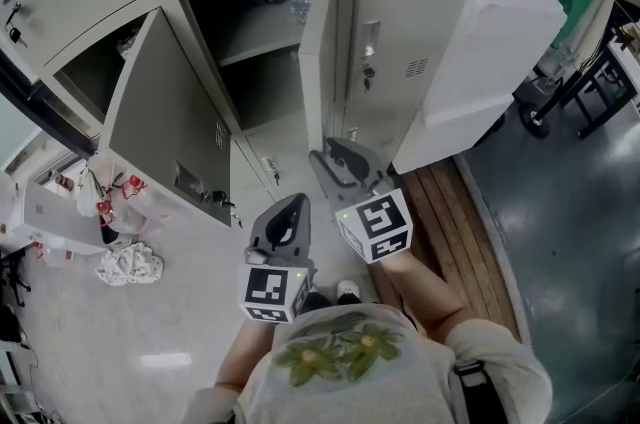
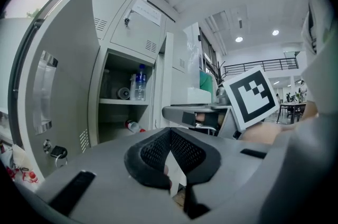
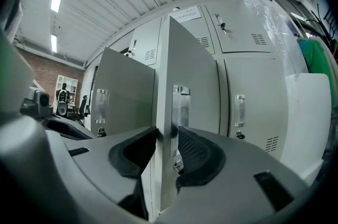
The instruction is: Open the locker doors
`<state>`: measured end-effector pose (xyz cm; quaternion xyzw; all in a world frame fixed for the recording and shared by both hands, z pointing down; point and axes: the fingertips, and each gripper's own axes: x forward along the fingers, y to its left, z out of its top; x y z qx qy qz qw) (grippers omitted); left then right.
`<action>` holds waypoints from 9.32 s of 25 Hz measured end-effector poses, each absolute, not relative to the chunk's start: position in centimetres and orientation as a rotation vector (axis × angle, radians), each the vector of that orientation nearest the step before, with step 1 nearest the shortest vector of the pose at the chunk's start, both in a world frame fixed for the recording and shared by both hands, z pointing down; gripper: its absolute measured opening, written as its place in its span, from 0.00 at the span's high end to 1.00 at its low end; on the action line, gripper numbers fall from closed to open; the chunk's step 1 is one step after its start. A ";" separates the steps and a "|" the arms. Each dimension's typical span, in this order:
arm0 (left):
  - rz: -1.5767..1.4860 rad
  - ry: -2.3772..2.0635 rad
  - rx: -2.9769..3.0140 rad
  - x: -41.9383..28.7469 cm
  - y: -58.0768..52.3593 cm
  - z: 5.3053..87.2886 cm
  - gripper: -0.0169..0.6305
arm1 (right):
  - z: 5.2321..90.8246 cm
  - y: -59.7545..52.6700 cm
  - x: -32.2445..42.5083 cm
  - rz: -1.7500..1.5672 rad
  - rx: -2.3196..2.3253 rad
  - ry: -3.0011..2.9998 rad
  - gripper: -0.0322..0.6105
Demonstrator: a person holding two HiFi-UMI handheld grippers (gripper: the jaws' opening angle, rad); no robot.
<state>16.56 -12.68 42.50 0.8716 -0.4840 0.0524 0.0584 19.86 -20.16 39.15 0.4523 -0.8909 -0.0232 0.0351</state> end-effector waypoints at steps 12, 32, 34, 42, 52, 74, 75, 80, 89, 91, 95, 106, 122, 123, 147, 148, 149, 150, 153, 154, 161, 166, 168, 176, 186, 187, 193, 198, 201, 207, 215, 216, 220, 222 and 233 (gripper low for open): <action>0.126 -1.417 2.693 18.9 -13.2 42.0 0.93 | 39.1 -19.4 22.6 -0.054 1.448 -2.716 0.77; 0.125 -1.410 2.702 20.4 -13.6 41.7 0.93 | 39.2 -18.9 24.5 0.015 1.443 -2.744 0.82; 0.123 -1.413 2.700 20.3 -13.6 41.7 0.93 | 39.2 -18.8 24.7 0.015 1.448 -2.744 0.83; 0.117 -1.406 2.690 20.2 -13.8 42.2 0.93 | 40.0 -17.5 25.2 0.090 1.463 -2.785 0.90; 0.134 -1.362 2.725 20.6 -14.1 42.4 0.93 | 41.6 -16.2 24.5 0.115 1.423 -2.773 0.90; 0.103 -1.253 2.796 19.1 -14.5 42.2 0.93 | 41.0 -15.9 24.1 0.070 1.560 -2.753 0.90; 0.100 -1.251 2.795 19.1 -14.5 42.2 0.93 | 41.0 -15.9 24.2 0.070 1.564 -2.751 0.90; 0.103 -1.282 2.772 19.4 -14.8 42.0 0.93 | 39.8 -16.2 25.5 0.022 1.560 -2.783 0.90; 0.031 -1.381 2.656 24.8 -15.1 39.6 0.93 | 36.9 -20.6 29.5 -0.020 1.430 -2.914 0.90; 0.065 -1.419 2.629 26.8 -15.7 39.4 0.93 | 35.8 -21.3 30.9 -0.018 1.359 -2.951 0.90; 0.048 -1.532 2.570 31.1 -17.2 36.7 0.93 | 32.6 -22.7 34.9 -0.010 1.235 -3.005 0.90; 0.069 -1.700 2.472 37.8 -19.0 33.3 0.93 | 29.8 -24.8 41.2 0.012 1.121 -3.052 0.90; 0.109 -1.754 2.414 37.4 -22.0 34.2 0.93 | 31.9 -29.9 38.1 0.033 1.018 -2.990 0.90; 0.109 -1.754 2.408 37.4 -22.1 34.4 0.93 | 32.1 -30.2 37.9 0.035 1.009 -2.984 0.90; 0.138 -1.773 2.349 36.0 -24.3 35.6 0.93 | 34.7 -36.1 33.6 0.020 0.970 -2.877 0.69; 0.138 -1.773 2.347 36.0 -24.4 35.6 0.93 | 34.8 -36.4 33.5 0.020 0.975 -2.872 0.69; 0.137 -1.774 2.346 35.9 -24.5 35.6 0.93 | 34.9 -36.7 33.3 0.021 0.980 -2.866 0.69; 0.136 -1.774 2.344 35.8 -24.6 35.6 0.93 | 35.1 -37.0 33.2 0.025 0.986 -2.860 0.69; 0.135 -1.770 2.341 35.7 -24.8 35.7 0.93 | 35.5 -38.0 32.7 0.032 0.998 -2.844 0.69; 0.135 -1.768 2.341 35.7 -24.9 35.7 0.93 | 35.6 -38.2 32.5 0.027 1.003 -2.839 0.69; 0.140 -1.755 2.346 35.8 -24.9 35.9 0.93 | 36.1 -39.8 31.9 -0.006 1.047 -2.819 0.69; 0.147 -1.760 2.336 35.3 -24.8 36.0 0.93 | 36.6 -40.7 31.6 0.002 1.066 -2.804 0.69; 0.147 -1.764 2.331 35.1 -24.7 36.1 0.93 | 36.8 -41.0 31.3 0.009 1.068 -2.802 0.69; 0.152 -1.760 2.323 34.7 -24.6 36.4 0.93 | 38.2 -42.5 30.7 0.061 1.105 -2.786 0.69; 0.158 -1.744 2.328 34.8 -25.0 36.5 0.93 | 38.8 -42.7 29.9 0.091 1.038 -2.808 0.69; 0.158 -1.742 2.329 34.8 -25.0 36.5 0.93 | 38.8 -42.7 29.9 0.095 1.029 -2.812 0.69; 0.160 -1.736 2.331 35.0 -25.1 36.6 0.93 | 38.9 -42.2 30.3 0.079 1.012 -2.804 0.69; 0.162 -1.740 2.329 34.9 -25.0 36.5 0.93 | 39.0 -41.4 30.6 0.062 1.038 -2.789 0.69; 0.160 -1.739 2.326 34.9 -24.9 36.5 0.93 | 39.0 -40.8 30.6 0.058 1.061 -2.788 0.69; 0.159 -1.737 2.330 35.0 -24.4 36.5 0.93 | 38.8 -39.8 31.1 0.041 1.089 -2.763 0.69; 0.164 -1.739 2.338 35.2 -23.6 36.3 0.93 | 38.7 -38.2 32.1 0.050 1.105 -2.754 0.70; 0.164 -1.741 2.338 35.2 -23.5 36.2 0.93 | 38.7 -38.1 32.3 0.052 1.111 -2.753 0.71; 0.162 -1.745 2.340 35.4 -23.1 36.1 0.93 | 38.7 -37.7 32.8 0.049 1.129 -2.750 0.75; 0.161 -1.746 2.343 35.6 -22.9 36.0 0.93 | 38.7 -37.6 33.0 0.050 1.137 -2.748 0.76; 0.169 -1.717 2.360 36.3 -22.1 36.3 0.93 | 38.7 -36.4 33.9 0.066 1.130 -2.762 0.76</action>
